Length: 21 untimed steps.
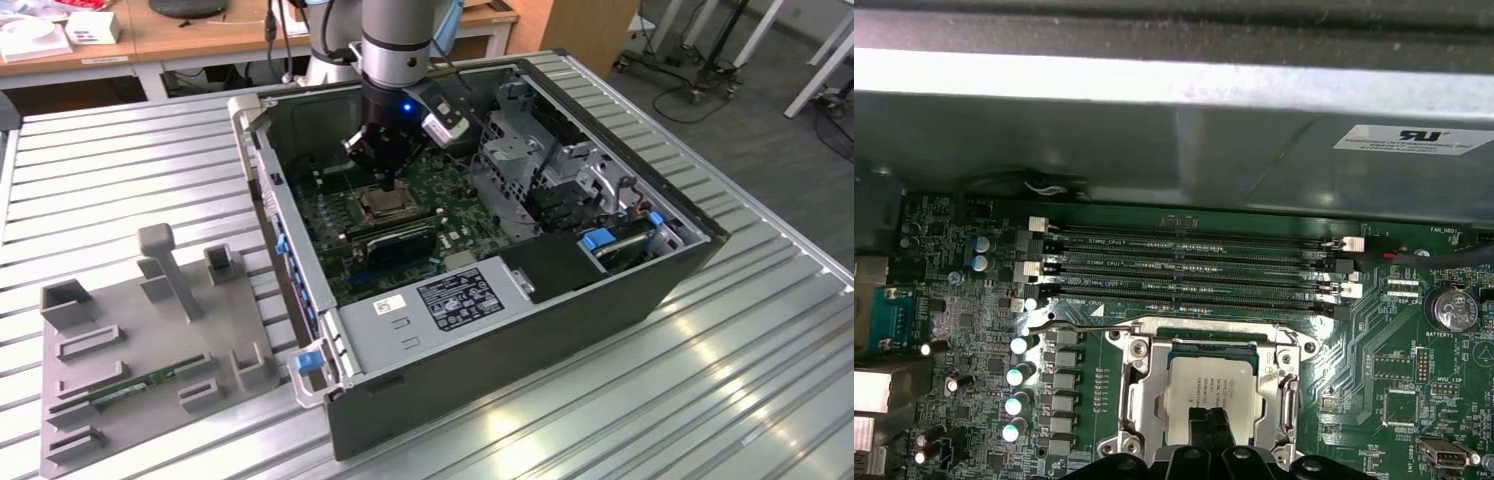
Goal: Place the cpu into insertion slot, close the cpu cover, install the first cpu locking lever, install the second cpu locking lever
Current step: 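Close the cpu cover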
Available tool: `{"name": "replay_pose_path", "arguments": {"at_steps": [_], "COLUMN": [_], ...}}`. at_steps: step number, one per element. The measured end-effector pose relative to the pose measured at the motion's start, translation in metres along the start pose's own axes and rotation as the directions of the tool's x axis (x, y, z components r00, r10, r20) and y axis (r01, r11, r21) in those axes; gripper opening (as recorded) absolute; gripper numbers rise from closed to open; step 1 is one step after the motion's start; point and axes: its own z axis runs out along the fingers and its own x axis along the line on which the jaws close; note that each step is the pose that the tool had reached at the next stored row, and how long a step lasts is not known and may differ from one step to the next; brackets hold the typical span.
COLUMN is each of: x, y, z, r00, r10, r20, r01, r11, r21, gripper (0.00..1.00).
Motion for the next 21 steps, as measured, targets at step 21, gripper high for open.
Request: {"name": "replay_pose_path", "arguments": {"at_steps": [21], "x": [0.0156], "y": [0.0007], "z": [0.0006], "r00": [1.0000], "r10": [0.000], "r20": [0.0001], "r01": [0.000], "r11": [1.0000], "r21": [0.0001], "gripper": [0.11]}}
